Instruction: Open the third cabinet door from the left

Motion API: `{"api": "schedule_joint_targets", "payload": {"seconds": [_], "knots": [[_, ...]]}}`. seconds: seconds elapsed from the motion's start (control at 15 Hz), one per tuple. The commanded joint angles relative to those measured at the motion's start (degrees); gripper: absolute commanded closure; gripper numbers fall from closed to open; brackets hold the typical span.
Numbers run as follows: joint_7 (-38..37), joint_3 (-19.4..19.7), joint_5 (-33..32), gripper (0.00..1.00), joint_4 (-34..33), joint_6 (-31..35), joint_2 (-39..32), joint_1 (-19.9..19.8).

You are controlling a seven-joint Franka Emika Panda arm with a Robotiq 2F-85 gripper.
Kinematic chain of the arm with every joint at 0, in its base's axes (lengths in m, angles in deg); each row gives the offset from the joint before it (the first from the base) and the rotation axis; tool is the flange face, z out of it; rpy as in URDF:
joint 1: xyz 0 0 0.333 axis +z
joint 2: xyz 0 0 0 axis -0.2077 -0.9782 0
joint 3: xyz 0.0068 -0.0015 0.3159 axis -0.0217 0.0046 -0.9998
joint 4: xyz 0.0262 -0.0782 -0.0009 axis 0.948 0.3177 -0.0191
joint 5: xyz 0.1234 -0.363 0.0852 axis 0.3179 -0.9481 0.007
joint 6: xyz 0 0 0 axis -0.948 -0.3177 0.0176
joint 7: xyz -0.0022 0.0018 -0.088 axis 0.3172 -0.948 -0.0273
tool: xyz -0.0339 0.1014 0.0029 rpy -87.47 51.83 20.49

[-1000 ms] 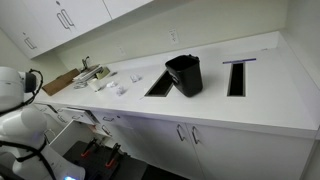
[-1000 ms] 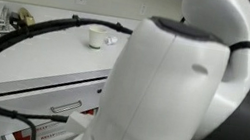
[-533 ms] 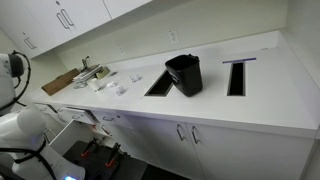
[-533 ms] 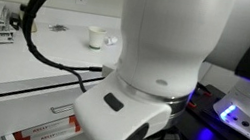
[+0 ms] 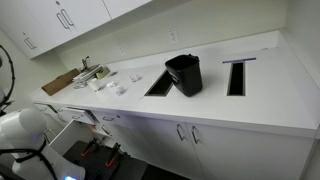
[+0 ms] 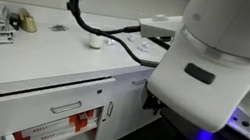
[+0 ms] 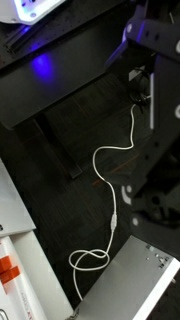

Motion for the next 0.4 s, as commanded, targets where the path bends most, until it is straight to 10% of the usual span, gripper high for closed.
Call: {"api": "schedule_joint_targets", "payload": {"seconds": [0.0, 0.33], "knots": [[0.6, 2.0, 0.7, 0.0, 0.0, -0.3, 0.9, 2.0], [1.0, 2.7, 0.5, 0.0, 0.0, -0.5, 1.0, 2.4]]}}
